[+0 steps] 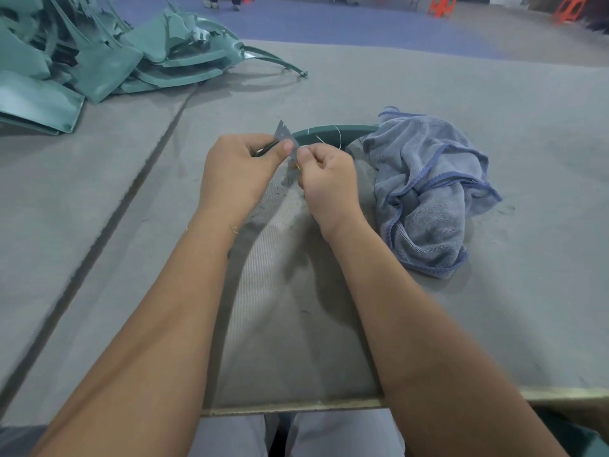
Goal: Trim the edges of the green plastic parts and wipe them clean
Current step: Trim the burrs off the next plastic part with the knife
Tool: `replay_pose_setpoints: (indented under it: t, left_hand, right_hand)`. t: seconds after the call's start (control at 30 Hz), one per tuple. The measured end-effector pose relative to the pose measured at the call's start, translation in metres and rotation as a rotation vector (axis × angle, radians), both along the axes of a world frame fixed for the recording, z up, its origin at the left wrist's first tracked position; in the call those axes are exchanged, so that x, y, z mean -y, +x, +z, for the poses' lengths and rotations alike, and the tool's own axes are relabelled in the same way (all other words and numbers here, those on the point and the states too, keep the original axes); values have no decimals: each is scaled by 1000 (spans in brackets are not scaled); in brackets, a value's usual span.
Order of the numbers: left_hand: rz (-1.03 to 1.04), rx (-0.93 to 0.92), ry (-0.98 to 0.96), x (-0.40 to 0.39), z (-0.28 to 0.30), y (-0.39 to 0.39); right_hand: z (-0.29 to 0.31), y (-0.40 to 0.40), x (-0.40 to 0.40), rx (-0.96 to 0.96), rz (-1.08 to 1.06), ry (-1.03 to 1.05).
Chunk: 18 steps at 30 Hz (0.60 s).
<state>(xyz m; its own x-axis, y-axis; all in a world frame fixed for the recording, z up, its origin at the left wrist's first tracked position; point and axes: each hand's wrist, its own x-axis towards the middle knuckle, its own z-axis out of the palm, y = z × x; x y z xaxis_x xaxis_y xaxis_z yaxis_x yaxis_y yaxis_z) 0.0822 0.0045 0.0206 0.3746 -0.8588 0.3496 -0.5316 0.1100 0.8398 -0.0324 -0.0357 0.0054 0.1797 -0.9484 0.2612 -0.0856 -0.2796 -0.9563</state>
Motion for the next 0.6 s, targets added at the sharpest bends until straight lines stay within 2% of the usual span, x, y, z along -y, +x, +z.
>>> replay_pose_setpoints:
  t: [0.1, 0.3, 0.6]
  left_hand:
    - [81, -41, -3, 1, 0, -6]
    - [227, 19, 34, 5, -2, -17]
    - [230, 171, 43, 6, -9, -16]
  right_hand:
    - [1, -1, 1, 32, -45, 41]
    - [1, -1, 2, 129, -92, 111]
    - [-5, -2, 6, 189, -266, 125]
